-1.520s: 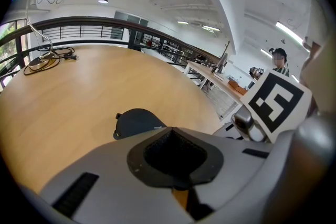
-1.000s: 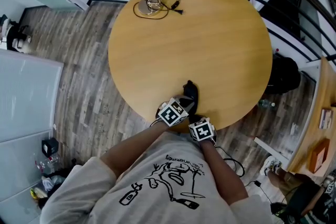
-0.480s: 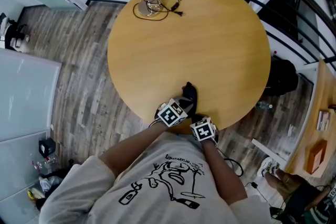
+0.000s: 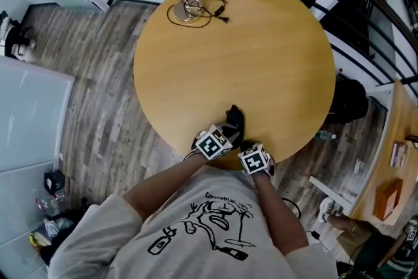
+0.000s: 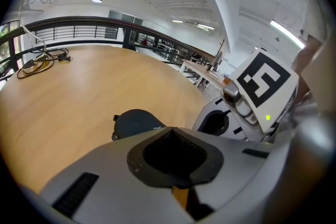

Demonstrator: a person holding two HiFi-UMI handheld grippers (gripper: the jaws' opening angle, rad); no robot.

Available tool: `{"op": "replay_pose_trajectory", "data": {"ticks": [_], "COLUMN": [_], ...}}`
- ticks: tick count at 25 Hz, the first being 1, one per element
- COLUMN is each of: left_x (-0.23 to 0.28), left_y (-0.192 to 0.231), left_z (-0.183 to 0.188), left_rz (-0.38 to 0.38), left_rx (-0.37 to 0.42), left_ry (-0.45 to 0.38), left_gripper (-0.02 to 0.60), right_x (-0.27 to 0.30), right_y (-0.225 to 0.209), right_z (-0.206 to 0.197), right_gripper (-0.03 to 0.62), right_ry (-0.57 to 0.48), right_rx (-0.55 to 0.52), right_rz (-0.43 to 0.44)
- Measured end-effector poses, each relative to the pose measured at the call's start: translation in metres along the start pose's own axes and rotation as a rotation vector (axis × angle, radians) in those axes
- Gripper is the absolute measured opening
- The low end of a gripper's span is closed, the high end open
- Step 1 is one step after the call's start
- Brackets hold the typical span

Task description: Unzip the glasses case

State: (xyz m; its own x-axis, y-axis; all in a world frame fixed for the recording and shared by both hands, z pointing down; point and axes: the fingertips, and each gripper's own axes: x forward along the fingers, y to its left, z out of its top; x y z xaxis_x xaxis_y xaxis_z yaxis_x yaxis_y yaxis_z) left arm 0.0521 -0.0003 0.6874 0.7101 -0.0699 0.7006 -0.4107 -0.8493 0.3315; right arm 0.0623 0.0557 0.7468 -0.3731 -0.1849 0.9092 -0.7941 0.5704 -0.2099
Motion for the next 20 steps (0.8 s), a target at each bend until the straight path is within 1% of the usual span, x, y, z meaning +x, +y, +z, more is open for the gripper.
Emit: {"op": "replay_pose_trajectory", "data": {"ticks": [7,16,20], "left_x": [-0.002,-0.003,-0.004], "left_y": [-0.002,-0.004,-0.004], "left_z": [0.003,0.004,0.004], "left_rz": [-0.011,-0.021,-0.030], "left_rx": [-0.017,-0.029,-0.036], "left_ry": [-0.002,-0.009,-0.011], "left_gripper": [0.006,0.006,0.006], "right_x": [-0.004,-0.004,-0.004], "right_y": [-0.014,-0.032,-0.040], "right_z": [0.011,0.032,0.042], "right_gripper": [0.023,0.023,0.023], "right_ry": [0.016,0.029,0.036], "right_rx": [-0.117,-0.221,-0.284], "right_rz": [-0.010,-0.027,-0.035]}}
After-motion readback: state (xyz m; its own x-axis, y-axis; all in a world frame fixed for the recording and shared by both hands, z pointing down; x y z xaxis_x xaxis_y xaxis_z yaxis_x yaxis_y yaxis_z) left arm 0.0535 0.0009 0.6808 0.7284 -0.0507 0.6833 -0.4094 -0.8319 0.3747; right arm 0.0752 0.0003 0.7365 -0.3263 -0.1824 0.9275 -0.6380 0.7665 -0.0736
